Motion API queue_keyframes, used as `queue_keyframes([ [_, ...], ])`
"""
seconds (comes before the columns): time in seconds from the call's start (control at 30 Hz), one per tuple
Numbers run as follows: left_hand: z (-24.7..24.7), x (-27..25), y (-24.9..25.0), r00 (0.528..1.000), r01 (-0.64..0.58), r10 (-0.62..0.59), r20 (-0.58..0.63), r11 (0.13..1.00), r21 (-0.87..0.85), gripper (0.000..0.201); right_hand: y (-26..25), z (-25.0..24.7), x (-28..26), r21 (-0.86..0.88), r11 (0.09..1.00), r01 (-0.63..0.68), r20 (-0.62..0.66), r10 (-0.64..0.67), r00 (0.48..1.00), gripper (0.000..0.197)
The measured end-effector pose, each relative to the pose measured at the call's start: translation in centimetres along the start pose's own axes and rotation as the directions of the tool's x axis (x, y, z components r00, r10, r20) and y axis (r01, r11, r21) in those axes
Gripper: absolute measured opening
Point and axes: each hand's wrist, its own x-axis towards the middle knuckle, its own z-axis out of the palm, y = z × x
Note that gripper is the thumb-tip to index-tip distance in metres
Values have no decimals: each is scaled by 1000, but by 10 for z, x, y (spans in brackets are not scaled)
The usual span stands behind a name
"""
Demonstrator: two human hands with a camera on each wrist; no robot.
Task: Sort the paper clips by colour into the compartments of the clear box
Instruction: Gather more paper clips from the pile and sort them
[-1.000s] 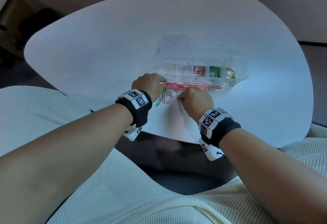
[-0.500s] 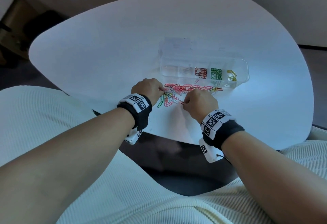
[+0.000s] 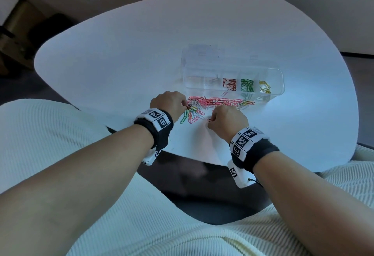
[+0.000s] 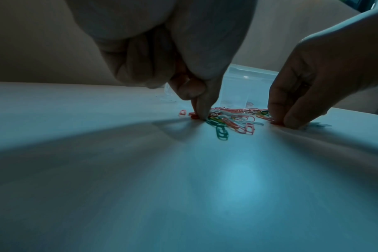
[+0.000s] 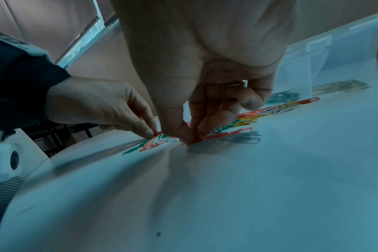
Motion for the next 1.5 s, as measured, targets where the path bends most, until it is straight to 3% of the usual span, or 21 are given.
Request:
queue_keyframes([
  [0.17, 0, -2, 3, 1000, -13, 13, 4, 999, 31, 19, 1, 1, -1, -14, 1000, -27, 39, 28, 999, 17],
  [0.4, 2, -3, 6, 999, -31, 31, -8, 997, 77, 19, 3, 1, -7, -18, 1000, -17, -45, 16, 999, 17],
  [0.5, 3, -2, 7, 999, -32, 33, -7, 996, 88, 19, 10, -11, -1, 251, 967, -44, -80, 66, 995, 22],
  [0.57, 3, -1, 6, 1000, -25, 25, -1, 996, 82, 19, 17, -21, 4, 421, 905, -68, -3, 77, 997, 22],
  [0.6, 3, 0, 5, 1000, -22, 22, 2, 997, 78, 19, 22, -24, 6, 531, 840, -114, 65, 93, 994, 19],
  [0.63, 3, 0, 5, 1000, -20, 19, 6, 997, 74, 19, 26, -26, 7, 689, 701, -183, 145, 113, 983, 18],
  [0.7, 2, -1, 6, 1000, -16, 15, 15, 998, 66, 19, 34, -27, 6, 911, 275, -308, 291, 102, 951, 17],
  [0.73, 1, -1, 6, 1000, -14, 13, 23, 998, 64, 19, 37, -29, 4, 931, 137, -339, 333, 68, 940, 16],
  [0.8, 0, 0, 7, 999, -13, 10, 38, 997, 71, 19, 40, -33, 1, 937, 3, -350, 350, 0, 937, 11],
  [0.9, 0, 3, 8, 999, -19, 14, 51, 996, 93, 18, 43, -35, 3, 937, -74, -340, 341, 3, 940, 17],
  [0.97, 0, 3, 9, 998, -24, 17, 60, 994, 107, 17, 42, -32, 9, 948, 7, -320, 319, 54, 946, 27],
  [1.0, 0, 2, 10, 998, -25, 18, 64, 994, 108, 17, 41, -31, 12, 948, 141, -284, 272, 102, 957, 30],
  [1.03, 0, 1, 10, 998, -26, 19, 67, 994, 104, 17, 40, -29, 14, 904, 359, -231, 188, 151, 970, 29],
  [1.07, -1, 0, 11, 998, -28, 22, 67, 995, 99, 16, 39, -25, 17, 785, 597, -168, 75, 177, 981, 25],
  [1.1, -2, 0, 11, 998, -30, 24, 63, 996, 89, 16, 38, -21, 18, 627, 771, -108, -30, 163, 986, 19],
  [1.13, -3, -2, 11, 998, -30, 26, 55, 997, 72, 16, 37, -17, 19, 507, 859, -74, -87, 136, 987, 16],
  [1.2, -7, -4, 13, 999, -16, 16, 33, 1000, -4, 16, 36, -10, 19, 405, 913, -52, -123, 111, 986, 19],
  [1.3, -13, -8, 18, 999, 14, -6, 32, 967, -253, 24, 31, -8, 17, 329, 943, -53, -136, 102, 985, 20],
  [1.4, -20, -11, 26, 998, -8, 36, 43, 846, -533, 22, 27, -12, 17, 314, 947, -74, -115, 116, 987, 16],
  [1.5, -21, -14, 33, 996, -33, 79, 41, 761, -648, 23, 26, -13, 17, 312, 939, -147, -69, 177, 982, 9],
])
